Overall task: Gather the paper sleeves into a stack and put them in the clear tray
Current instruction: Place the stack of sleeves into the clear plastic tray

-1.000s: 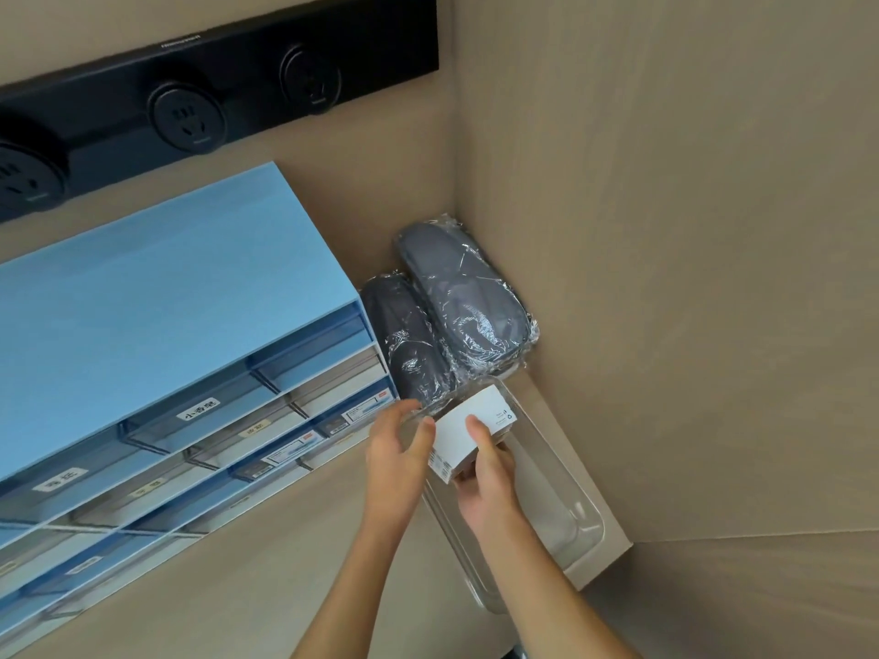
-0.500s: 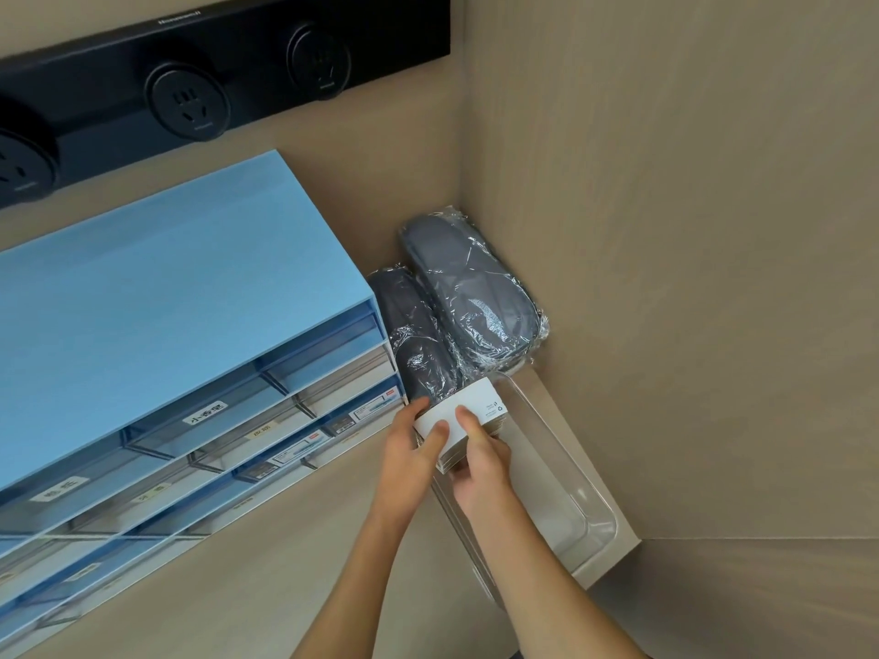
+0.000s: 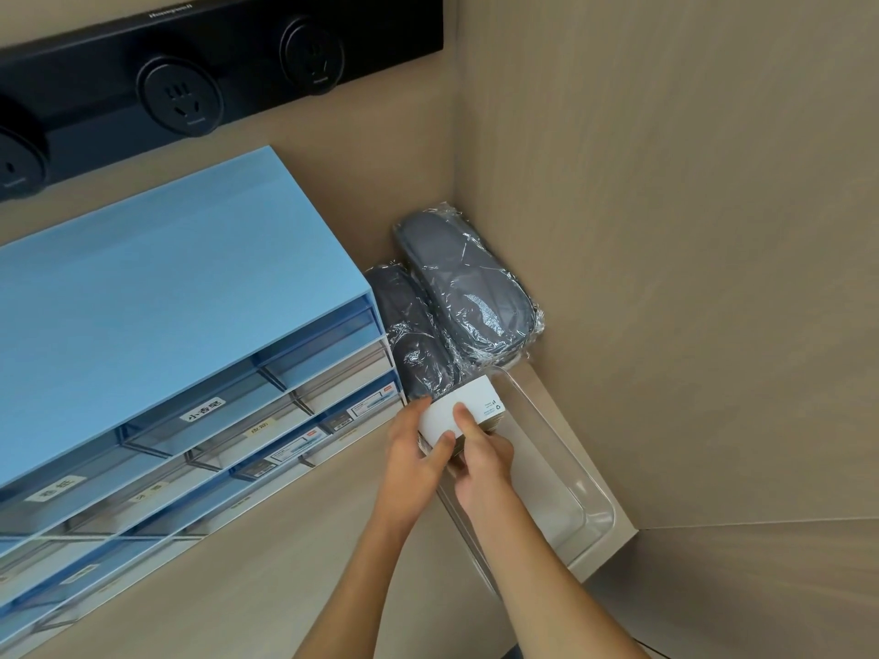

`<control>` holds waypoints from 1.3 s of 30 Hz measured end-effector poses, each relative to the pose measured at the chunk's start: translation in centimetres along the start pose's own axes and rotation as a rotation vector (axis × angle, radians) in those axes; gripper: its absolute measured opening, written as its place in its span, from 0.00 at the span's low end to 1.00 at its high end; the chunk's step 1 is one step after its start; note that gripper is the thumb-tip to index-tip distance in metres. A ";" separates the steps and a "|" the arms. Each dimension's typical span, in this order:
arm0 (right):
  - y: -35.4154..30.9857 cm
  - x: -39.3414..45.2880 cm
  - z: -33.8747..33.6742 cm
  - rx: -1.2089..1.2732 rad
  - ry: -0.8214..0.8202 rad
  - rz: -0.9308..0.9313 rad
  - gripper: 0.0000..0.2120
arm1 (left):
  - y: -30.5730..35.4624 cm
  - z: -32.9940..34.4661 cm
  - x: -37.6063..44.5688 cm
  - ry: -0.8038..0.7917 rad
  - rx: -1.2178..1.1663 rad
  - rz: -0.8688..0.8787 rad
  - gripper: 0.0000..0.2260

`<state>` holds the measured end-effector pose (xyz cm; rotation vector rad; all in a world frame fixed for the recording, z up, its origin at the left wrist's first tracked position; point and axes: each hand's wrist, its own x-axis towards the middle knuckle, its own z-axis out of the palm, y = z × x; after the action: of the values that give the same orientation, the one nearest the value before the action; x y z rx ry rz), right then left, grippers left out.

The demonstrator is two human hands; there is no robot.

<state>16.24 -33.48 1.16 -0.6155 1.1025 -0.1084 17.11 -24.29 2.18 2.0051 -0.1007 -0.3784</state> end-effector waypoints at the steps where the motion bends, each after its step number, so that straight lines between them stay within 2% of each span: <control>1: -0.1 -0.1 -0.1 -0.001 0.000 -0.001 0.17 | -0.1 0.0 0.0 -0.001 0.014 0.010 0.27; 19: -0.8 0.2 -1.8 -0.158 -0.062 0.003 0.15 | -1.6 0.7 0.5 0.051 0.354 0.185 0.32; 25: -1.0 0.5 -2.3 -0.197 -0.085 -0.015 0.14 | -1.6 1.1 0.2 0.109 0.351 0.191 0.33; 31: -1.0 0.7 -2.7 -0.244 -0.097 -0.038 0.13 | -1.6 1.3 0.4 0.142 0.335 0.191 0.29; 39: -1.1 0.5 -3.0 -0.279 -0.112 -0.040 0.12 | -1.7 1.2 0.5 0.116 0.313 0.212 0.29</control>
<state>14.14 -35.88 0.39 -0.8826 1.0048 0.0466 17.01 -24.68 0.07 2.2927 -0.3136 -0.1138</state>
